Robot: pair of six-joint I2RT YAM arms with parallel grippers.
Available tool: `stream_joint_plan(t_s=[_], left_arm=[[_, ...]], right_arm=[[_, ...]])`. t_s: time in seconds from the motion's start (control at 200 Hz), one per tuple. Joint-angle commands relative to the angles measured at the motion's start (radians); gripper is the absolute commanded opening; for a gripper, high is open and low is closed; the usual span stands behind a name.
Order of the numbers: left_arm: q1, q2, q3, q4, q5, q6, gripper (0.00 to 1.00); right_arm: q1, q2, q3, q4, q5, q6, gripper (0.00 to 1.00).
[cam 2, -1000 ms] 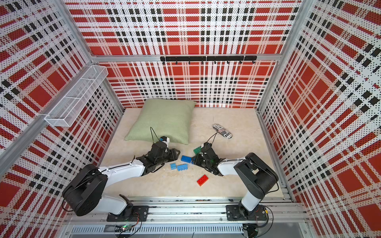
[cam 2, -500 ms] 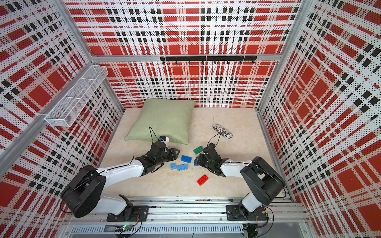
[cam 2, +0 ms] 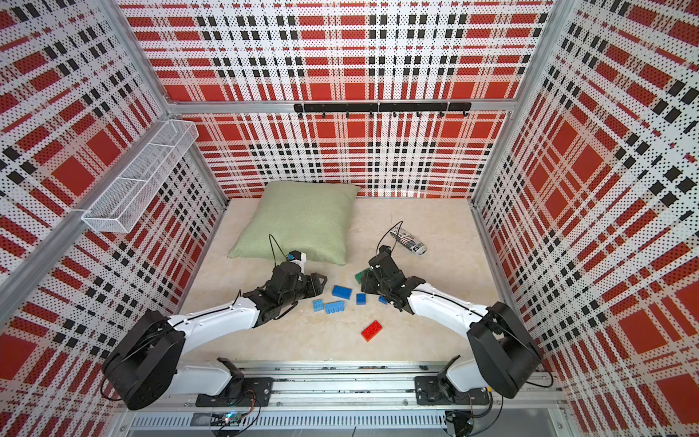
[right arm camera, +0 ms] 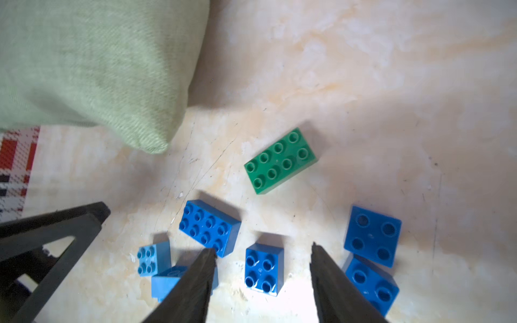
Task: Assemble a heart with lego
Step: Adjust the lego brick at the center of the board, then move the lego brick at the center of the board.
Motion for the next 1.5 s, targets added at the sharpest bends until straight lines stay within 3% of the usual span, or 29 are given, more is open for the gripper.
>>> stream_joint_plan(t_s=[0.0, 0.185, 0.426, 0.596, 0.751, 1.077, 1.292, 1.498], left_arm=[[-0.004, -0.039, -0.025, 0.008, 0.001, -0.007, 0.58], [-0.032, -0.105, -0.073, -0.007, 0.013, -0.017, 0.59], [-0.053, -0.153, -0.117, -0.027, 0.011, -0.033, 0.61], [-0.053, -0.185, -0.123, -0.046, 0.002, -0.030, 0.61], [-0.053, -0.214, -0.126, -0.060, -0.006, -0.028, 0.61], [-0.038, -0.232, -0.109, -0.079, -0.036, -0.009, 0.62], [-0.022, -0.189, -0.074, -0.066, -0.019, 0.011, 0.63], [-0.018, -0.182, -0.070, -0.058, -0.016, 0.019, 0.63]], right_arm=[[0.029, 0.034, 0.059, -0.139, -0.016, -0.158, 0.58], [0.133, 0.021, 0.070, -0.363, 0.131, -0.112, 0.60], [0.156, -0.184, -0.096, -0.467, 0.059, 0.019, 0.61], [0.223, -0.197, -0.142, -0.556, 0.070, 0.093, 0.58], [0.282, -0.133, -0.149, -0.502, 0.058, 0.091, 0.56], [0.331, 0.088, 0.009, -0.444, 0.118, 0.086, 0.58], [0.321, 0.163, 0.091, -0.424, 0.174, 0.039, 0.74], [0.311, 0.161, 0.064, -0.414, 0.107, -0.085, 0.78]])
